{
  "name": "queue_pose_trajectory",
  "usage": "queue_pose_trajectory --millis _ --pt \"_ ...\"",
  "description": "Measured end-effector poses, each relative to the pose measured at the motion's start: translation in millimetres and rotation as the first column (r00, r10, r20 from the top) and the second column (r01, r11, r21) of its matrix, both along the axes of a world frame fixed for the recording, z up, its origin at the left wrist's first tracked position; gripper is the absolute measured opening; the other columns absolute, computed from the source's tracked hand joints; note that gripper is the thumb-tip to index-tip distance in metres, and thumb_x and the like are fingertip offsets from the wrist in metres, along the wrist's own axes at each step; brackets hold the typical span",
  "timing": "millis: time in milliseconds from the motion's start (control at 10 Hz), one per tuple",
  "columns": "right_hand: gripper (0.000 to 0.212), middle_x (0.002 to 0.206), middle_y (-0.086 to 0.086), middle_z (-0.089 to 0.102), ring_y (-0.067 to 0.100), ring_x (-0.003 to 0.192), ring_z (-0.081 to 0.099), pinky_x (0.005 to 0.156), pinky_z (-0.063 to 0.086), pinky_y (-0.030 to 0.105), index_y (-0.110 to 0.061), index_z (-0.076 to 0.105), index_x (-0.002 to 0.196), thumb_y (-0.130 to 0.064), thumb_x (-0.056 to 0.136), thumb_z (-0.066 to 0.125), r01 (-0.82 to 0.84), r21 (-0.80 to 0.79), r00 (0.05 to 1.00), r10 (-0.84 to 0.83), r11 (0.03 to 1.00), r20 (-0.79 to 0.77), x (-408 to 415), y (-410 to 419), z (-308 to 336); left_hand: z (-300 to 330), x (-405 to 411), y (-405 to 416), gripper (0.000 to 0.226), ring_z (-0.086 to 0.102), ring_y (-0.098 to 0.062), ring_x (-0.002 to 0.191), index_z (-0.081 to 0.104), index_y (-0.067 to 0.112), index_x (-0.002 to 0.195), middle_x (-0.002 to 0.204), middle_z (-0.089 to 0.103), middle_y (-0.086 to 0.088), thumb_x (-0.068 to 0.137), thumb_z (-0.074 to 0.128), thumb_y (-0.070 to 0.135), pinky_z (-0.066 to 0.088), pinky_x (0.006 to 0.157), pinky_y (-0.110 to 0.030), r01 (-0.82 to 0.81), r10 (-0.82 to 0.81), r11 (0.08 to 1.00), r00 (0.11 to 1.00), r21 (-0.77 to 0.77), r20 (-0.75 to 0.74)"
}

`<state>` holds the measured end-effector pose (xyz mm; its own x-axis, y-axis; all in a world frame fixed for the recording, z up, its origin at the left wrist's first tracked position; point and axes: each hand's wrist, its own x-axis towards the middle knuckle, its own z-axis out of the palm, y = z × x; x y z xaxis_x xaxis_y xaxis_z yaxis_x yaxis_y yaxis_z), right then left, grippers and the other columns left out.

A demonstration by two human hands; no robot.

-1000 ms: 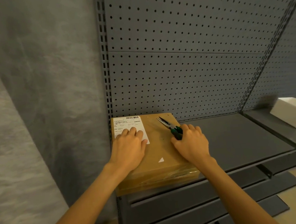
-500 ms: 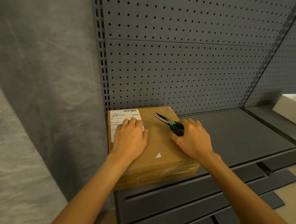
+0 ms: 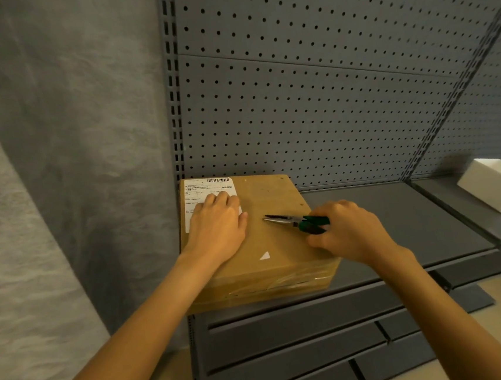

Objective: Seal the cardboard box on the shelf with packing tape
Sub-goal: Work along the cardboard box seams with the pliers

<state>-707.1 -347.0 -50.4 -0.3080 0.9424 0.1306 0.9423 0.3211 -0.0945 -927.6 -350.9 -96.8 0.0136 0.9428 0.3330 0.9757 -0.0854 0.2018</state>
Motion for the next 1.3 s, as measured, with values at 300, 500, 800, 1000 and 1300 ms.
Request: queue_pose_trajectory --millis 300,500,800,1000,1300 --pt "0.038 0.103 -0.004 0.062 0.023 0.091 0.059 0.068 0.050 0.033 -0.029 0.064 0.112 -0.041 0.076 0.061 -0.035 0.045 0.995 0.030 0.998 0.097 4.6 4.5 5.0 0.4 -0.6 0.3 0.038 0.048 -0.020 0.115 0.051 0.014 0.125 0.126 0.054 -0.004 0.098 0.036 0.037 0.042 0.096 -0.036 -0.003 0.003 1.000 1.000 -0.001 -0.004" --pt "0.037 0.102 -0.004 0.059 0.021 0.097 0.056 0.069 0.048 0.032 -0.027 0.063 0.114 -0.040 0.080 0.058 -0.094 0.078 0.982 0.080 0.993 0.170 6.2 2.8 6.6 1.0 -0.1 0.2 0.037 0.048 -0.020 0.115 0.051 0.015 0.124 0.126 0.054 -0.004 0.098 0.037 0.037 0.042 0.096 -0.036 -0.006 0.006 1.000 1.000 -0.003 -0.008" --pt "0.042 0.099 -0.004 0.059 0.021 0.096 0.056 0.063 0.039 0.028 -0.027 0.060 0.123 -0.039 0.083 0.058 -0.097 0.149 0.991 0.082 0.984 0.103 9.2 -2.7 -4.9 2.3 1.1 -1.1 0.038 0.047 -0.019 0.116 0.051 0.015 0.126 0.127 0.053 -0.003 0.098 0.037 0.037 0.042 0.096 -0.035 -0.004 0.004 1.000 1.000 0.000 -0.010" --pt "0.041 0.099 -0.005 0.059 0.020 0.097 0.055 0.062 0.039 0.028 -0.026 0.060 0.122 -0.040 0.083 0.057 -0.079 0.168 0.994 0.065 0.983 0.084 11.0 -4.3 -9.0 2.0 1.0 -1.7 0.037 0.048 -0.020 0.115 0.052 0.014 0.125 0.126 0.054 -0.003 0.098 0.038 0.036 0.042 0.096 -0.035 -0.008 0.008 1.000 1.000 0.000 -0.017" --pt "0.038 0.097 -0.004 0.060 0.019 0.099 0.054 0.060 0.037 0.027 -0.023 0.062 0.118 -0.037 0.084 0.057 -0.070 0.208 0.995 0.053 0.976 0.084 10.5 -9.5 -11.7 2.5 1.9 -1.7 0.038 0.049 -0.020 0.114 0.052 0.014 0.125 0.125 0.054 -0.004 0.098 0.038 0.036 0.043 0.096 -0.035 -0.008 0.008 1.000 1.000 0.000 -0.021"
